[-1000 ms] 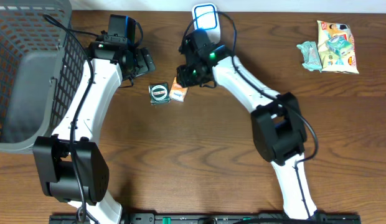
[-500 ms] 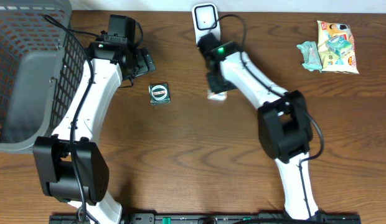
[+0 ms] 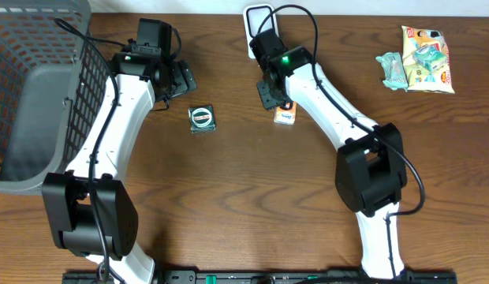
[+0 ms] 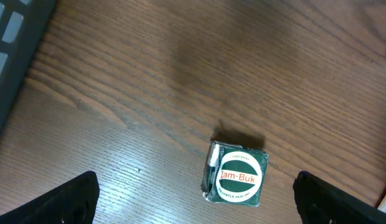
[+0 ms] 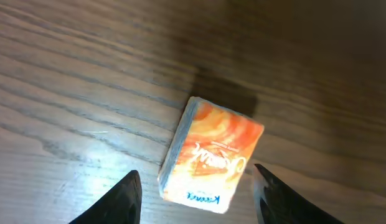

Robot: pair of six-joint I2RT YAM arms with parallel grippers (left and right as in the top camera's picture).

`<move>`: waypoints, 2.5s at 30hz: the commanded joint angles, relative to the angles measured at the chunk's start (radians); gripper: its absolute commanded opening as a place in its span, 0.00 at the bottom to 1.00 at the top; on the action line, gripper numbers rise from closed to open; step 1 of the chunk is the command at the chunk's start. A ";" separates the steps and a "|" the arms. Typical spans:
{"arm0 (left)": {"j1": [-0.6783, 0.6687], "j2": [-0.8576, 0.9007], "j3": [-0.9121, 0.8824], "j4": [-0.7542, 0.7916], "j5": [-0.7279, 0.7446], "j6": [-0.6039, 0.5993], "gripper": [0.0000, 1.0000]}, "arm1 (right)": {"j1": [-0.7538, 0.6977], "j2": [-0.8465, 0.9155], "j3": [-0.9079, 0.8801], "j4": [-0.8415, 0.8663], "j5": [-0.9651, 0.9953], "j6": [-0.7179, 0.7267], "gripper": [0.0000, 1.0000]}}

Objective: Scan the item barcode

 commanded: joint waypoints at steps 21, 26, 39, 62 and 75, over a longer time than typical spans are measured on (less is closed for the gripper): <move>0.000 0.005 0.008 -0.003 -0.009 -0.002 0.98 | -0.248 0.006 0.051 -0.020 -0.830 -0.209 0.01; 0.000 0.005 0.008 -0.003 -0.009 -0.002 0.98 | -0.359 0.035 -0.029 -0.031 -1.259 -0.384 0.01; 0.000 0.005 0.008 -0.003 -0.009 -0.002 0.98 | -0.481 0.040 -0.396 0.220 -1.046 -0.223 0.18; 0.000 0.005 0.008 -0.003 -0.009 -0.002 0.98 | -0.382 0.039 -0.180 0.016 -0.776 -0.290 0.61; 0.000 0.005 0.008 -0.003 -0.009 -0.002 0.98 | -0.338 0.039 -0.306 0.077 -0.715 -0.216 0.14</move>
